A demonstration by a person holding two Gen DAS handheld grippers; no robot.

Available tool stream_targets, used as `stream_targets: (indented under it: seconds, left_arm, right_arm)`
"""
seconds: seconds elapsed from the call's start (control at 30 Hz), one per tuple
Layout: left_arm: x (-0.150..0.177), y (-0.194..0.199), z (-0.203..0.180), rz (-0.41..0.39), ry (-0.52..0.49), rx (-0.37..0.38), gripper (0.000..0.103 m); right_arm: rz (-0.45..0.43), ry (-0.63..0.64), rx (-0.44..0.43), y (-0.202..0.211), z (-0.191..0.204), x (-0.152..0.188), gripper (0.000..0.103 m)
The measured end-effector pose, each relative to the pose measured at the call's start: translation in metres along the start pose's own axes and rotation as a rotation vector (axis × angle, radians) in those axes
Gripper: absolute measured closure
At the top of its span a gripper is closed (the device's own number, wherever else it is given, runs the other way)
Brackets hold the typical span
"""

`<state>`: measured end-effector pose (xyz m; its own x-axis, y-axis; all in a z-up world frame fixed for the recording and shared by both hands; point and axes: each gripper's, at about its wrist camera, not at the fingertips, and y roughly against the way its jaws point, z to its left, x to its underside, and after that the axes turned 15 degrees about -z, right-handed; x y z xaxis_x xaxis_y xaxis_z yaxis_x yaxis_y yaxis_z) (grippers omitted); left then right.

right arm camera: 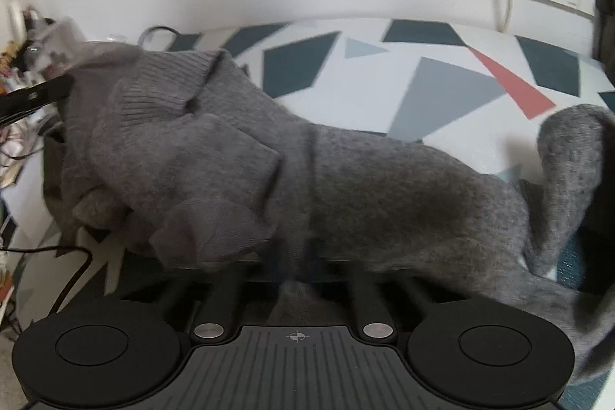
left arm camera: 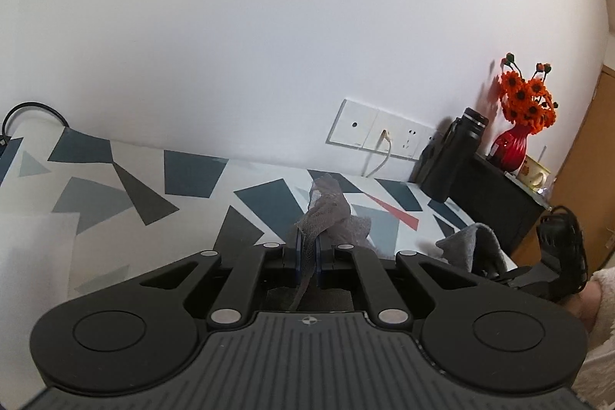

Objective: Fold clothes

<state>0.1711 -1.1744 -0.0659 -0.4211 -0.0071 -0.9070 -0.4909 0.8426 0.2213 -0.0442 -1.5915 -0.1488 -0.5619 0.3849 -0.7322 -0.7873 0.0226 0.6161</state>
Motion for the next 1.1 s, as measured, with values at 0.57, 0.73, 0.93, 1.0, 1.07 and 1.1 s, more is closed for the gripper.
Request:
stream_targets:
  seconds: [0.57, 0.73, 0.93, 1.0, 1.07, 1.1]
  left_arm:
    - [-0.051, -0.024, -0.003, -0.175, -0.080, -0.129, 0.096]
    - [-0.061, -0.065, -0.012, -0.236, -0.187, -0.184, 0.096]
    - [-0.035, -0.129, -0.001, -0.121, -0.223, -0.281, 0.096]
    - [-0.021, -0.145, 0.009, -0.055, -0.198, -0.317, 0.096]
    - [-0.006, -0.159, 0.021, 0.021, -0.153, -0.352, 0.096]
    - [0.002, -0.166, 0.027, 0.059, -0.131, -0.368, 0.096]
  right_arm:
    - [-0.507, 0.010, 0.180, 0.031, -0.010, -0.110, 0.099]
    - [-0.591, 0.036, 0.249, 0.015, -0.011, -0.134, 0.099]
    - [-0.512, 0.137, 0.279, -0.051, -0.013, -0.116, 0.099]
    - [-0.453, 0.154, 0.266, -0.070, -0.013, -0.103, 0.099]
    - [-0.394, 0.169, 0.253, -0.088, -0.012, -0.090, 0.099]
    - [-0.364, 0.178, 0.247, -0.096, -0.011, -0.083, 0.099]
